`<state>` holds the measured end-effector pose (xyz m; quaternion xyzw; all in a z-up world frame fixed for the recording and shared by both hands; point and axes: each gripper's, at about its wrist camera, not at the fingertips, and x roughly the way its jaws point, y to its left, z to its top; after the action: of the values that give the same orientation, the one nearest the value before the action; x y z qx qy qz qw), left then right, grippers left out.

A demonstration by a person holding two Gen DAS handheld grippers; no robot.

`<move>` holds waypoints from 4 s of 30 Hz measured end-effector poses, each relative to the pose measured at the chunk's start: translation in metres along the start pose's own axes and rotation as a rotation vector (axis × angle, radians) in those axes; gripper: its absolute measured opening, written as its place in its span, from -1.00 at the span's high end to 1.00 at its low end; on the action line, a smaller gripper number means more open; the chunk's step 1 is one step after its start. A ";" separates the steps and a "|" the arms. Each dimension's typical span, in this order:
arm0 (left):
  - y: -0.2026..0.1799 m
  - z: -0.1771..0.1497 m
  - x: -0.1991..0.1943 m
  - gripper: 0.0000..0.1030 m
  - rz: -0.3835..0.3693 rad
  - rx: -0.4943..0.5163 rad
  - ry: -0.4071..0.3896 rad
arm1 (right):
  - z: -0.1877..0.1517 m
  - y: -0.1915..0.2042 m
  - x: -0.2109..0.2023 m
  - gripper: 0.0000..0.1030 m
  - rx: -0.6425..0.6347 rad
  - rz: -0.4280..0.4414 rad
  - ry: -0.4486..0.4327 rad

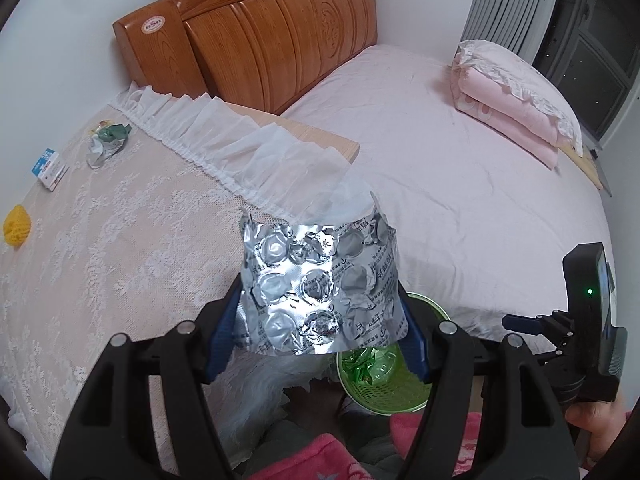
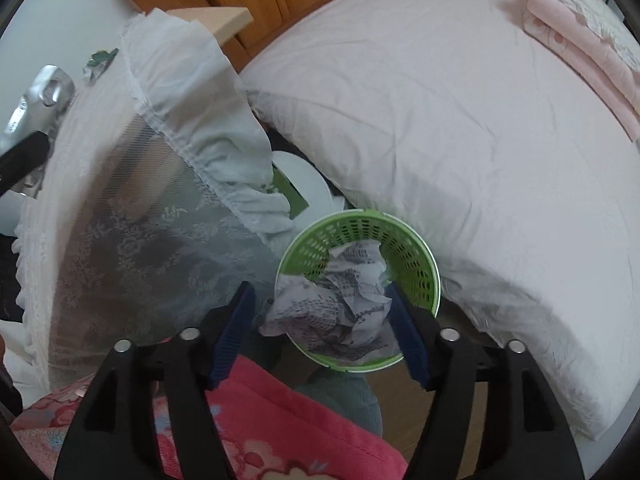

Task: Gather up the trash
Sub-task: 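Lower the blister pack over the wastebasket and open the left tool, then move both tools back over the remaining trash on the bed, then grasp the yellow foam net with the left tool while the right tool grasps the clear bag with green mask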

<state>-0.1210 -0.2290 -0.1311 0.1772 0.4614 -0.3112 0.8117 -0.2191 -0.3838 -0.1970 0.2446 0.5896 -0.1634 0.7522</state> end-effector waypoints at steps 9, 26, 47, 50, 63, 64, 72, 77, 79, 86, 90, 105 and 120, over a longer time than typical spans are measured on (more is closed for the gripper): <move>-0.008 0.000 0.001 -0.26 -0.017 0.037 0.008 | 0.008 -0.012 -0.021 -0.95 0.046 -0.024 -0.103; -0.095 -0.037 0.059 -0.29 -0.196 0.244 0.228 | -0.019 -0.075 -0.042 -0.95 0.190 -0.142 -0.146; -0.137 -0.049 0.063 -0.85 -0.193 0.328 0.238 | -0.036 -0.110 -0.042 -0.95 0.237 -0.149 -0.134; -0.129 -0.043 0.055 -0.85 -0.152 0.300 0.196 | -0.034 -0.104 -0.043 -0.95 0.222 -0.129 -0.141; 0.003 0.006 -0.032 -0.85 0.087 -0.034 -0.106 | 0.020 0.003 -0.076 -0.95 -0.089 0.036 -0.297; 0.016 0.006 -0.037 -0.85 0.102 -0.058 -0.113 | 0.027 0.018 -0.078 -0.95 -0.124 0.056 -0.307; 0.092 -0.005 -0.053 -0.85 0.199 -0.230 -0.116 | 0.051 0.094 -0.072 -0.95 -0.287 0.128 -0.305; 0.125 -0.012 -0.056 -0.85 0.243 -0.293 -0.109 | 0.061 0.137 -0.061 -0.95 -0.359 0.156 -0.268; 0.139 -0.015 -0.056 -0.85 0.268 -0.314 -0.106 | 0.064 0.150 -0.057 -0.95 -0.380 0.167 -0.255; 0.214 -0.019 -0.053 -0.85 0.350 -0.406 -0.083 | 0.089 0.215 -0.037 -0.95 -0.462 0.190 -0.230; 0.264 -0.013 -0.048 -0.85 0.429 -0.443 -0.087 | 0.114 0.263 -0.019 -0.95 -0.499 0.203 -0.218; 0.451 0.009 0.010 -0.85 0.479 -0.655 -0.083 | 0.240 0.443 0.097 -0.95 -0.497 0.137 -0.288; 0.486 0.013 0.030 -0.85 0.474 -0.702 -0.082 | 0.265 0.464 0.147 -0.85 -0.529 0.035 -0.257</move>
<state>0.2241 0.1144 -0.1502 -0.0213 0.4531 0.0531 0.8896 0.2800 -0.1425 -0.2091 0.0276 0.5073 -0.0209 0.8611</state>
